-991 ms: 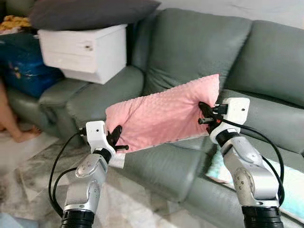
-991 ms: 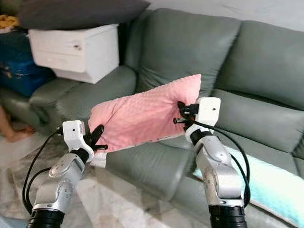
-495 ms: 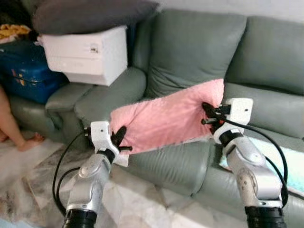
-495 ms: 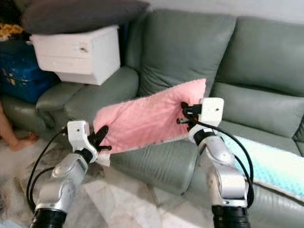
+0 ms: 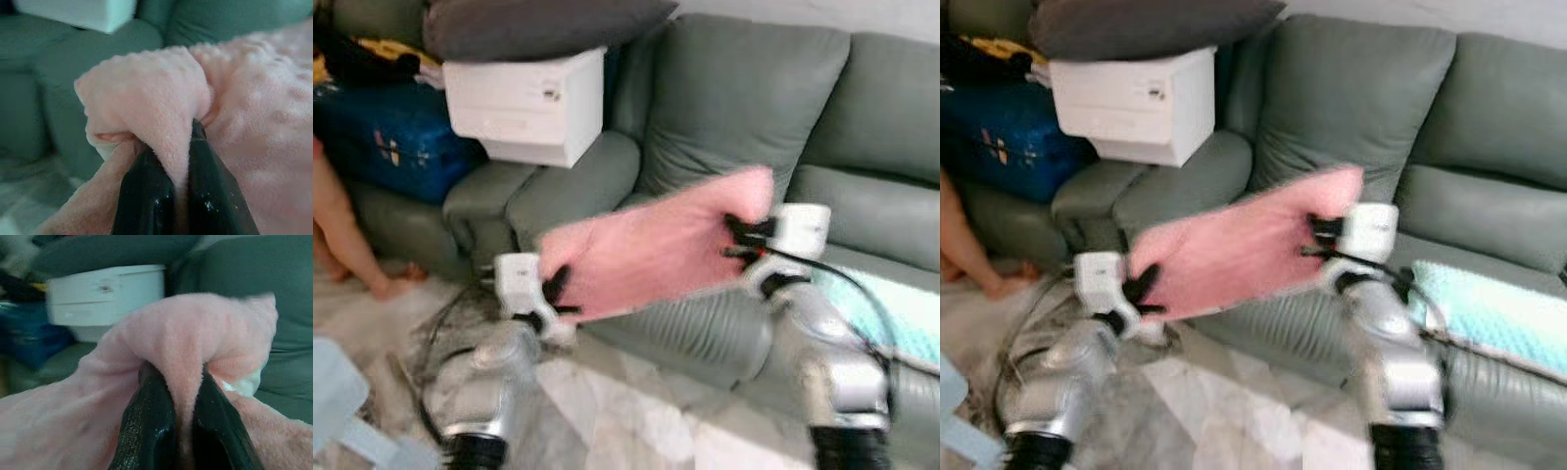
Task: Move the pillow to the sofa
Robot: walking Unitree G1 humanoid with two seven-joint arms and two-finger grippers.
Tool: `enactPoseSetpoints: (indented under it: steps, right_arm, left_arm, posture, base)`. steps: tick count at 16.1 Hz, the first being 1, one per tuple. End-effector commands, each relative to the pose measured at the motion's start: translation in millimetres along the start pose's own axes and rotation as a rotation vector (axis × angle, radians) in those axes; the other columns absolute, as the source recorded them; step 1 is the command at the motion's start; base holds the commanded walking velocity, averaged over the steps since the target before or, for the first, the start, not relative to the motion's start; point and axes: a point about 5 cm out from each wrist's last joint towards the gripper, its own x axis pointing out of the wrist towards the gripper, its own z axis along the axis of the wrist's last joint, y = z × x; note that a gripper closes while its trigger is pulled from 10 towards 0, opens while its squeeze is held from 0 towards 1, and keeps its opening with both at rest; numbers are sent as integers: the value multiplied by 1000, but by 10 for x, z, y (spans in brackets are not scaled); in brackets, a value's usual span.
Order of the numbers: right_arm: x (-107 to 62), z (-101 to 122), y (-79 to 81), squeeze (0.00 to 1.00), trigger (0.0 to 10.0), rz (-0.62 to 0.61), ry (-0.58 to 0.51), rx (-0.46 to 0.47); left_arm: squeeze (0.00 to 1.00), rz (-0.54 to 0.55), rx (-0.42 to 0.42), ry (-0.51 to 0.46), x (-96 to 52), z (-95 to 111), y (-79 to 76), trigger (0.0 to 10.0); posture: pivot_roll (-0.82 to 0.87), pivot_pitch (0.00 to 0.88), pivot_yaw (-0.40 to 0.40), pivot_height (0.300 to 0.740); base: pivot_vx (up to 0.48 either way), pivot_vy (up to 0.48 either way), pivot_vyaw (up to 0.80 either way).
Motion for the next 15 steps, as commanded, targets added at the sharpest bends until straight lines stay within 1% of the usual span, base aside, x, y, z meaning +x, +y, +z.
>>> enactPoseSetpoints:
  steps: [1,6,7,10,15]
  right_arm:
    - [2,112,-51,0,10000,-13,-37,-20]
    - [5,109,-48,0,10000,-13,-39,-18]
    - [5,116,-42,0,10000,-11,-43,-18]
    - [3,117,-41,0,10000,-9,-45,-20]
    - [2,118,-33,0,10000,-7,-46,-22]
  left_arm:
    - [0,-12,24,-37,30,62,-54,10000]
    - [0,-7,31,-55,48,95,-36,10000]
    - [0,-20,14,-59,47,102,-33,10000]
    - [0,-31,1,-62,41,98,-33,10000]
    - [0,-55,-7,-58,42,92,-61,10000]
  posture:
    - [-190,0,-7,740]
    - [-189,0,-7,740]
    - [-189,0,-6,740]
    - [-190,0,-6,740]
    - [-190,0,-3,740]
  base:
    - [0,0,-587]
    - [0,0,-800]
    - [0,0,0]
    - [0,0,0]
    - [403,0,0]
